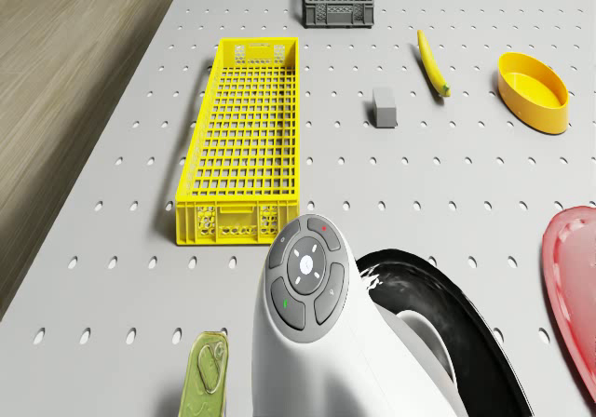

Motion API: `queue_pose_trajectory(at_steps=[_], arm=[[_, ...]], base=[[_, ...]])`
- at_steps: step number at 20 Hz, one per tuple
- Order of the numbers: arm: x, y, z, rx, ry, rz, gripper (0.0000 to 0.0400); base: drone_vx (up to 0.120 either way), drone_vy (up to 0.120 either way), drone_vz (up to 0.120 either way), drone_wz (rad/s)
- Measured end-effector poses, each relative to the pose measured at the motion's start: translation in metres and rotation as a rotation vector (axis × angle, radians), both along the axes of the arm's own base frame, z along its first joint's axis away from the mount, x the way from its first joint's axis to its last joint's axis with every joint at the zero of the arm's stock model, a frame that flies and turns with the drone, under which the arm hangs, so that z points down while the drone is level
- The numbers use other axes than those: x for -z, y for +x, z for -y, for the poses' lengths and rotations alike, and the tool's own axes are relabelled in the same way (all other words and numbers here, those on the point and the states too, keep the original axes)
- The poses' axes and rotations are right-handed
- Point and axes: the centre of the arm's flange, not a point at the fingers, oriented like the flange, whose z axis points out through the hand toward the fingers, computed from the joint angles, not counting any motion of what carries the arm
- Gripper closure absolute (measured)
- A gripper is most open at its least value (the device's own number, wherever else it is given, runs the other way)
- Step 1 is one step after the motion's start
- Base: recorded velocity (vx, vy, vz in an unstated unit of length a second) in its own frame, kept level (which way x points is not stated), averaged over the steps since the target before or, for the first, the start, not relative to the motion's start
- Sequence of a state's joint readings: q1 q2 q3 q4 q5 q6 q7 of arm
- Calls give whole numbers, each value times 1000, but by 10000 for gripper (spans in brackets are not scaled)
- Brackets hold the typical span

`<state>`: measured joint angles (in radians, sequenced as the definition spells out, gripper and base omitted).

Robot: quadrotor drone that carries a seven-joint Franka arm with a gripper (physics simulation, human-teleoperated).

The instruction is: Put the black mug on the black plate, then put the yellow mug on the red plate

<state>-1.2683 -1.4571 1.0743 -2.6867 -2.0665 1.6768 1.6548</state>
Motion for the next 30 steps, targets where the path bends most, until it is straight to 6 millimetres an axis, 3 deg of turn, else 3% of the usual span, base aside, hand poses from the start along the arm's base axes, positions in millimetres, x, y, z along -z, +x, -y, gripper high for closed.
queue_pose_trajectory(at_steps=[12,30], arm=[[0,0,0,0,0,0,0],[0,0,0,0,0,0,0]], base=[[-120,117,0,0],[-120,0,0,0]])
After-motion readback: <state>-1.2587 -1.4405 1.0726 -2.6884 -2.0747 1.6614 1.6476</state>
